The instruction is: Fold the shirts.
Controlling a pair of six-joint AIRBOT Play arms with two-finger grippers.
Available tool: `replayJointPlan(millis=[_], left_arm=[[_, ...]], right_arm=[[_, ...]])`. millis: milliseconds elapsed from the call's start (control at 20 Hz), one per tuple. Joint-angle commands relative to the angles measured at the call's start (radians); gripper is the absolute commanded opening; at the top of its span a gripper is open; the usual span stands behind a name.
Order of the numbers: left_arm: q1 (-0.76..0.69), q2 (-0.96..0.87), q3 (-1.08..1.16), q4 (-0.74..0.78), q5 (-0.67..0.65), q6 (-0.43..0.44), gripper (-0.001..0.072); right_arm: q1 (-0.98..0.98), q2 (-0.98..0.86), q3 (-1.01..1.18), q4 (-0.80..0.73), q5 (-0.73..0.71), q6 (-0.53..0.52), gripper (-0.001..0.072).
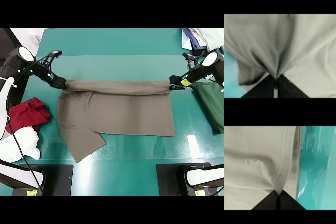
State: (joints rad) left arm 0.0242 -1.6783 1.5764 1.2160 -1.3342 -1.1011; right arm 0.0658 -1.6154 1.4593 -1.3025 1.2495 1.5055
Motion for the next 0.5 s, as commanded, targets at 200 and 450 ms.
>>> replayJointPlan(millis=[200,450], left_arm=[[-0.003,0.002,-0.042,0.09,-0.116,-0.189,0.0608],[0.043,0.184,-0.172,0.126,-0.147,-0.266,0.0607]], right_arm=[[-0.001,0.025,-0.044,0.054,0.055,0.003,0.0397],[-0.088,0.22,-0.154,0.058,0.172,-0.05,0.0396]])
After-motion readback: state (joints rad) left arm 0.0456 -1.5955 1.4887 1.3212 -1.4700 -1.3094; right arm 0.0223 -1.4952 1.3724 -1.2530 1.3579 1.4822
